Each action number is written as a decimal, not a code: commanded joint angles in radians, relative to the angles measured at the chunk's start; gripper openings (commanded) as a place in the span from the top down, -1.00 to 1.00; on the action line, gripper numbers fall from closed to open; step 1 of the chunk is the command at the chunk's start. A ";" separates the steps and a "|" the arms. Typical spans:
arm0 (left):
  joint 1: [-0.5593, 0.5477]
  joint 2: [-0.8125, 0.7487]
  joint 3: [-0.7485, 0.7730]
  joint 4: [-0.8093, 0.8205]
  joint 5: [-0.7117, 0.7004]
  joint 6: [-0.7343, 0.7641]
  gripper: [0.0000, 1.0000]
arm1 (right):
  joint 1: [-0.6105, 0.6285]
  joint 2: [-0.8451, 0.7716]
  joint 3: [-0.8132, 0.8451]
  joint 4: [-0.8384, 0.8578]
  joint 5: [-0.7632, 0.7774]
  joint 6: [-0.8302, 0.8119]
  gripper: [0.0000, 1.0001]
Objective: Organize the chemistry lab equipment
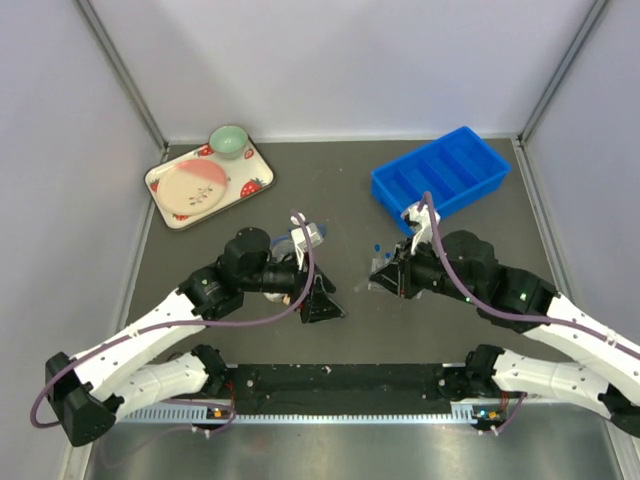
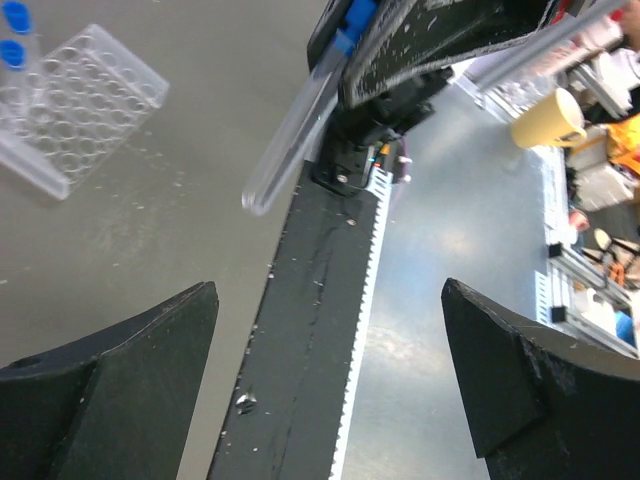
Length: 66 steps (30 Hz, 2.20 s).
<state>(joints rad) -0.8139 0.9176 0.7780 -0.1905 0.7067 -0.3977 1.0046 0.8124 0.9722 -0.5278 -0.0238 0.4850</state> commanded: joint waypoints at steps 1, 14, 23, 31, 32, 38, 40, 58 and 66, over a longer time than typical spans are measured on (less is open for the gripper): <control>-0.002 0.013 0.082 -0.107 -0.160 0.053 -0.97 | -0.064 -0.005 0.054 -0.153 0.225 -0.049 1.00; -0.002 -0.010 0.101 -0.173 -0.326 0.091 -0.97 | -0.340 0.102 -0.059 -0.150 0.355 -0.020 1.00; -0.002 0.001 0.092 -0.176 -0.331 0.092 -0.97 | -0.347 0.240 -0.079 -0.083 0.436 -0.011 1.00; -0.002 -0.011 0.084 -0.168 -0.319 0.082 -0.97 | -0.360 0.317 -0.102 0.034 0.456 0.006 1.00; -0.002 -0.010 0.083 -0.167 -0.319 0.082 -0.98 | -0.363 0.321 -0.107 0.040 0.453 0.006 1.00; -0.004 -0.013 0.078 -0.165 -0.319 0.085 -0.97 | -0.376 0.366 -0.124 0.098 0.435 0.012 1.00; -0.004 -0.016 0.078 -0.165 -0.319 0.085 -0.97 | -0.379 0.375 -0.133 0.114 0.429 0.015 1.00; -0.004 -0.022 0.073 -0.164 -0.328 0.089 -0.97 | -0.383 0.429 -0.162 0.170 0.395 0.015 1.00; -0.002 -0.026 0.070 -0.165 -0.331 0.088 -0.97 | -0.383 0.433 -0.171 0.166 0.378 0.012 1.00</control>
<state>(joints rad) -0.8139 0.9115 0.8360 -0.3767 0.3790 -0.3149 0.6315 1.2396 0.8116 -0.3874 0.3691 0.4908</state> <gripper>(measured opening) 0.986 0.122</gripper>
